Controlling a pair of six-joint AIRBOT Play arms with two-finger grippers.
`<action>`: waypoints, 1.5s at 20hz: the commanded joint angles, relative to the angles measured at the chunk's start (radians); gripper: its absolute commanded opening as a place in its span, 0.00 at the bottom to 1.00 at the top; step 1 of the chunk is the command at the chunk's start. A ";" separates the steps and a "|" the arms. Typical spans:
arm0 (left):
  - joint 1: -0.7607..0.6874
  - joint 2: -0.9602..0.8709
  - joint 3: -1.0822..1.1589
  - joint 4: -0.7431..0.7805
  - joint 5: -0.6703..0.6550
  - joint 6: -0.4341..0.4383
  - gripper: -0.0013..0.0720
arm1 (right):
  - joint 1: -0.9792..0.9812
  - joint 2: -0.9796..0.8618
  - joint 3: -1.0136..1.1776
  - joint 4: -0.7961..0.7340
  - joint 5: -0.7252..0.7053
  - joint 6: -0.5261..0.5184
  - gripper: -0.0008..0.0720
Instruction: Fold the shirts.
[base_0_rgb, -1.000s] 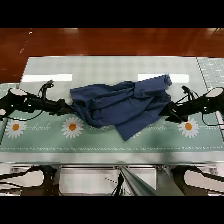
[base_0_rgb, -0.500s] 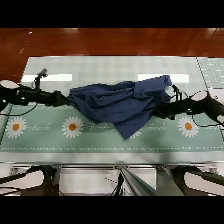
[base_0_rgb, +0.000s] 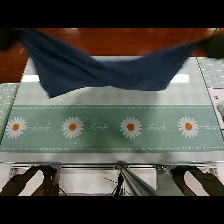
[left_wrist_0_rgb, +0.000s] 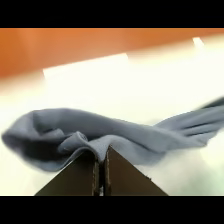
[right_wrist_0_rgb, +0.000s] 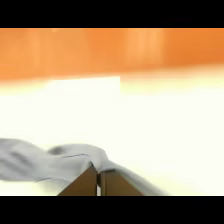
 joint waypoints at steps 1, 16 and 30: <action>0.002 0.180 0.166 0.021 0.233 -0.001 0.04 | -0.015 0.106 0.290 -0.089 -0.147 0.054 0.05; 0.003 0.340 0.245 0.492 -0.560 -0.486 0.04 | -0.015 0.034 0.679 -0.568 0.444 0.245 0.04; -0.008 -0.233 -0.269 0.409 -0.042 -0.356 0.04 | 0.082 -0.736 0.642 -0.559 0.360 0.198 0.05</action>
